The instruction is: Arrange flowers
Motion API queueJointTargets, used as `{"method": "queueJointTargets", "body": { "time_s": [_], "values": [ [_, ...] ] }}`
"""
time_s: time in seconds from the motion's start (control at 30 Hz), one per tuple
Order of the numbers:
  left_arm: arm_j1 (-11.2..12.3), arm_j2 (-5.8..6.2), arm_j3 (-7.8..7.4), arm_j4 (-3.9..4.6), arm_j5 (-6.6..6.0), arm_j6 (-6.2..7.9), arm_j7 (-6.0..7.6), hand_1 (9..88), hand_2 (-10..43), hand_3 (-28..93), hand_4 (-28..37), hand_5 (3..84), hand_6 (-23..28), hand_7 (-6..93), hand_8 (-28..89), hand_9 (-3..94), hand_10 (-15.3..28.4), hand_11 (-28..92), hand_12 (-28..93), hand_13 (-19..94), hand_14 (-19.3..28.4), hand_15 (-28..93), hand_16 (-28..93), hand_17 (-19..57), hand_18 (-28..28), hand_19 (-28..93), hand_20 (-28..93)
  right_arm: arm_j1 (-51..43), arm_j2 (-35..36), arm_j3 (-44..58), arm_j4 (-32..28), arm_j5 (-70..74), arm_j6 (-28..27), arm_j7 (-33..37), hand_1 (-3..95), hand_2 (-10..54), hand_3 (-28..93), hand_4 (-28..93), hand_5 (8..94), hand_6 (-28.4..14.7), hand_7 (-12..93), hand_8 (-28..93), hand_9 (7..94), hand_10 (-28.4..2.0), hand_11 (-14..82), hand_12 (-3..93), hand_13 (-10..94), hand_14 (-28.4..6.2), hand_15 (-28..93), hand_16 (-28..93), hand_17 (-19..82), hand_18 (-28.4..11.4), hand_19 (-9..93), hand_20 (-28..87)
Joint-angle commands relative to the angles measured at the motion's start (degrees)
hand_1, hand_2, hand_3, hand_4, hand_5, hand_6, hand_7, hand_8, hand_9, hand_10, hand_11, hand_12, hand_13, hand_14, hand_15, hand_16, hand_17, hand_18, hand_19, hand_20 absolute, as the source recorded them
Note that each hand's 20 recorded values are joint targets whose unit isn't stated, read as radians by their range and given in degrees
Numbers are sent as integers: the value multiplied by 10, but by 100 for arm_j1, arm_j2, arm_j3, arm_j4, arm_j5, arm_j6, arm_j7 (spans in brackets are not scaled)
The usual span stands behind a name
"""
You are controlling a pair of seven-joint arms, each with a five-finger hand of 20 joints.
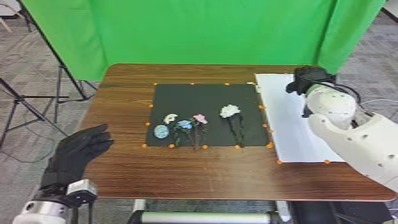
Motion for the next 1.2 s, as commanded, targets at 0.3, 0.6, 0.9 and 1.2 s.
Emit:
{"method": "queueJointTargets", "body": {
  "time_s": [0.3, 0.6, 0.9, 1.2],
  "values": [
    [-19, -115, 22, -28, 60, -103, -62, 275, 30, 815, -197, 426, 120, 200, -110, 366, 212, 391, 100, 251, 268, 653, -143, -91, 228, 603, 157, -233, -312, 595, 537, -218, -874, -4, 213, 26, 870, -265, 446, -57, 152, -114, 431, -165, 110, 154, 604, -102, 819, 147, 284, -216, 898, 135],
    [31, -171, 13, -15, 38, -74, -71, 274, 29, 816, -197, 425, 119, 200, -110, 366, 212, 391, 100, 252, 268, 653, -143, -91, 228, 604, 157, -279, -490, 881, 784, -329, -1475, -53, 217, 27, 871, -265, 446, -56, 155, -114, 435, -170, 110, 155, 599, -103, 817, 144, 280, -216, 892, 138],
    [-2, -198, 13, -19, 38, -60, -65, 274, 30, 816, -197, 425, 120, 199, -110, 366, 211, 392, 101, 252, 269, 653, -143, -91, 228, 603, 157, -526, -477, 1028, 746, -403, -1318, -84, 229, 24, 879, -267, 457, -52, 163, -118, 455, -165, 122, 157, 598, -101, 813, 139, 281, -214, 888, 139],
    [-1, -257, 15, -20, 67, -95, -147, 275, 30, 816, -198, 425, 120, 200, -110, 367, 211, 391, 100, 252, 269, 653, -143, -91, 228, 603, 157, -468, -468, 918, 775, 268, -1177, 335, 281, 4, 874, -276, 530, -42, 202, -130, 580, -129, 199, 161, 630, -86, 783, 136, 304, -206, 888, 136]
  ]
}}
